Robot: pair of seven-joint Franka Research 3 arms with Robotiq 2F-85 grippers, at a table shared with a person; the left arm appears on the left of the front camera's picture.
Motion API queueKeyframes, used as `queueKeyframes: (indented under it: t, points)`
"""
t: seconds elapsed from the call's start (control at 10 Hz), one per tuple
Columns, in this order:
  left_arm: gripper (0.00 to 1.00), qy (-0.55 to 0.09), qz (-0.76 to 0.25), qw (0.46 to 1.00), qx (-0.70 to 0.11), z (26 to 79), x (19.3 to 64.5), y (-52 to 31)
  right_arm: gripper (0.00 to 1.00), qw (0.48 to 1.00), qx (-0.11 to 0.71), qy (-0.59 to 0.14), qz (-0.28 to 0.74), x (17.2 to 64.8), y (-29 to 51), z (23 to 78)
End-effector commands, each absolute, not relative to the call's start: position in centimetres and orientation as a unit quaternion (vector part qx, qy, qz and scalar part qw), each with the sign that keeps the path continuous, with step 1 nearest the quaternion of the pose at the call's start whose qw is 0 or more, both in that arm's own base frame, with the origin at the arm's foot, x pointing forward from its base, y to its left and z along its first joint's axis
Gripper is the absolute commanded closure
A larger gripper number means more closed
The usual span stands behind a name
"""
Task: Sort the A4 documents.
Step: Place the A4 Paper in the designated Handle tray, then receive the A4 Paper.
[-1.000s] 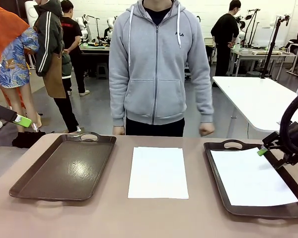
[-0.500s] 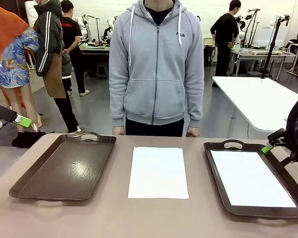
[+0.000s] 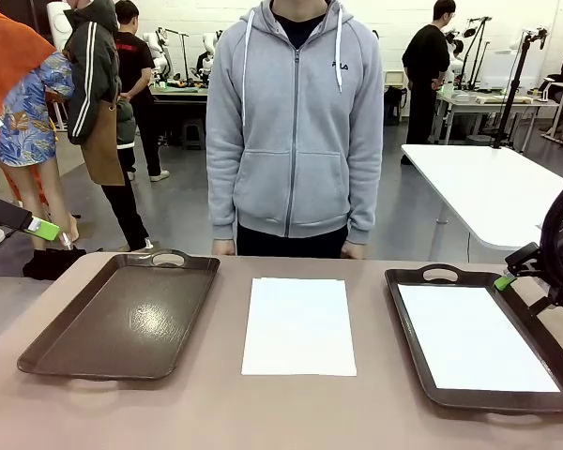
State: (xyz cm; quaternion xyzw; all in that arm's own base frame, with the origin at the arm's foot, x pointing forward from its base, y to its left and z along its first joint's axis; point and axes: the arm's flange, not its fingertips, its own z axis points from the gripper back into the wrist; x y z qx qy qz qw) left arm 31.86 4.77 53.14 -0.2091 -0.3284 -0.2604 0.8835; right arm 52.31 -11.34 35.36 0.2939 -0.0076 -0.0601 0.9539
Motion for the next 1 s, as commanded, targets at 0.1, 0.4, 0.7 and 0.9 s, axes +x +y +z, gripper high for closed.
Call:
queueKeyframes:
  t: [0.1,0.4,0.7,0.9]
  points:
    - [0.0,-0.332,-0.265,0.88,-0.212,53.04,31.99,4.87,0.0,0.954,0.294,-0.008,-0.056,52.53,-11.43,35.26]
    - [0.0,-0.332,-0.265,0.88,-0.212,53.04,31.99,4.87,0.0,0.954,0.294,-0.008,-0.056,52.53,-11.43,35.26]
    - [0.0,-0.332,-0.265,0.88,-0.212,53.04,31.99,4.87,0.0,0.954,0.294,-0.008,-0.056,52.53,-11.43,35.26]
    - [0.0,-0.332,-0.265,0.88,-0.212,53.04,31.99,4.87,0.0,0.954,0.294,-0.008,-0.056,52.53,-11.43,35.26]
